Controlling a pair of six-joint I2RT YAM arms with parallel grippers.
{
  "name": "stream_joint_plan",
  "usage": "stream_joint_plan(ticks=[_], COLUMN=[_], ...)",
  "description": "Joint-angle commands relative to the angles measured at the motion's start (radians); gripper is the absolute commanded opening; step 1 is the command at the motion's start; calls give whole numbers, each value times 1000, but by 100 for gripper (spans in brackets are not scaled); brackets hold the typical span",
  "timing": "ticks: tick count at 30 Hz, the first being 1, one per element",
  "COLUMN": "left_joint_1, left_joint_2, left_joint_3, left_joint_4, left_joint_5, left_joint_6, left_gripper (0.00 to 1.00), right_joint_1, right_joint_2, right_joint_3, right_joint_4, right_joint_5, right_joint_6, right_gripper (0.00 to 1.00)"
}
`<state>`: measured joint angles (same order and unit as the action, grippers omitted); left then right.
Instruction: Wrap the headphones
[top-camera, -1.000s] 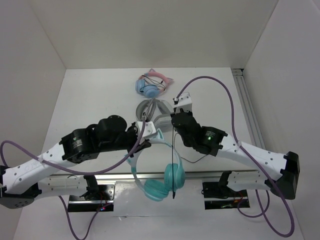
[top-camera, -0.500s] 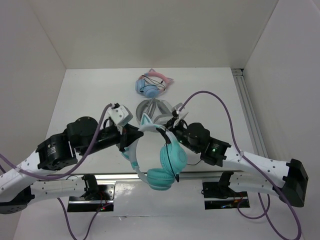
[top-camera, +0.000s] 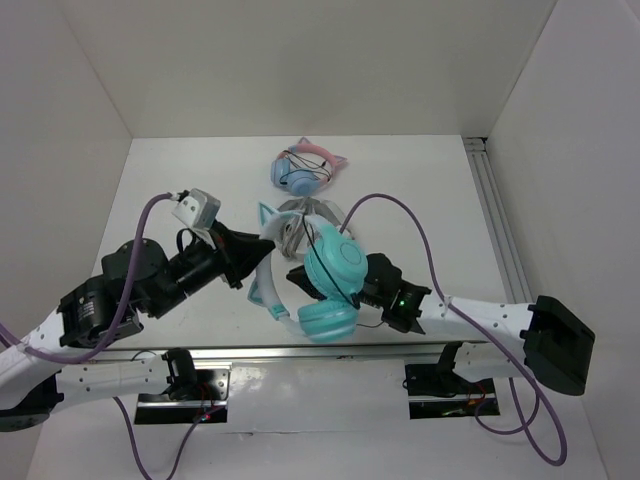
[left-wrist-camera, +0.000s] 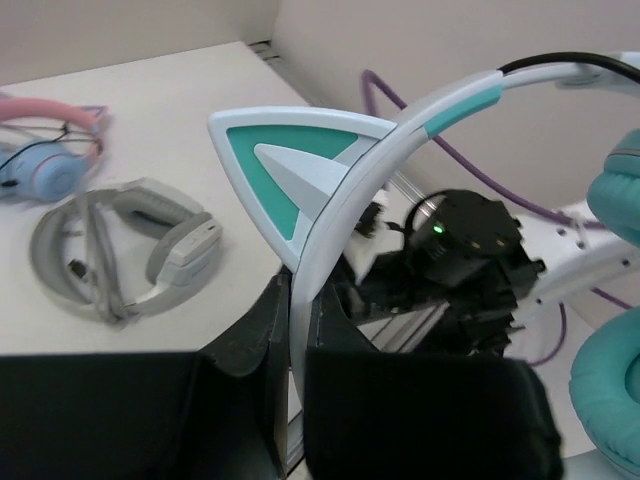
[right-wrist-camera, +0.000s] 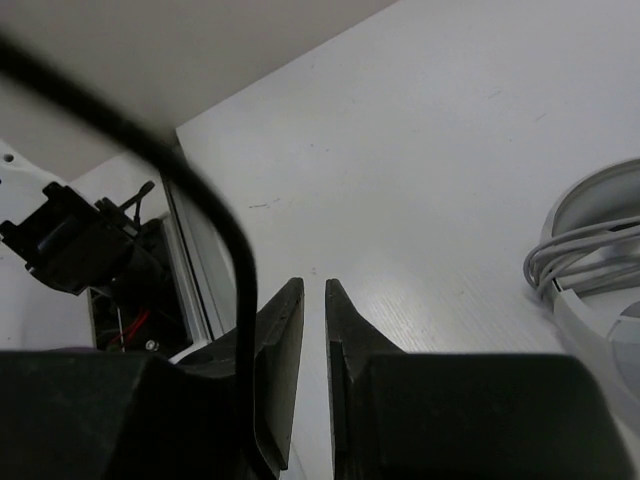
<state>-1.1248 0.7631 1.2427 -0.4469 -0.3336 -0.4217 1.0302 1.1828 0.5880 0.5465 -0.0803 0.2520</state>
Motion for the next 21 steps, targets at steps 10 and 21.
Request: stream_joint_plan(ticks=[10,21], left_joint_1=[-3,-3], left_joint_2=[-45,108], left_joint_3=[101,153], left_joint_4=[11,79], left_joint_5=[-613,-904], left_joint_6=[-262,-85], left_gripper=[0,0], right_joint_1=[131,222], right_joint_2=[-68,-129], right_joint_3=[-226,-263], right_joint_4=[311,296], right_joint_5=[66,111], right_joint_6=[70,79], right_gripper=[22,7])
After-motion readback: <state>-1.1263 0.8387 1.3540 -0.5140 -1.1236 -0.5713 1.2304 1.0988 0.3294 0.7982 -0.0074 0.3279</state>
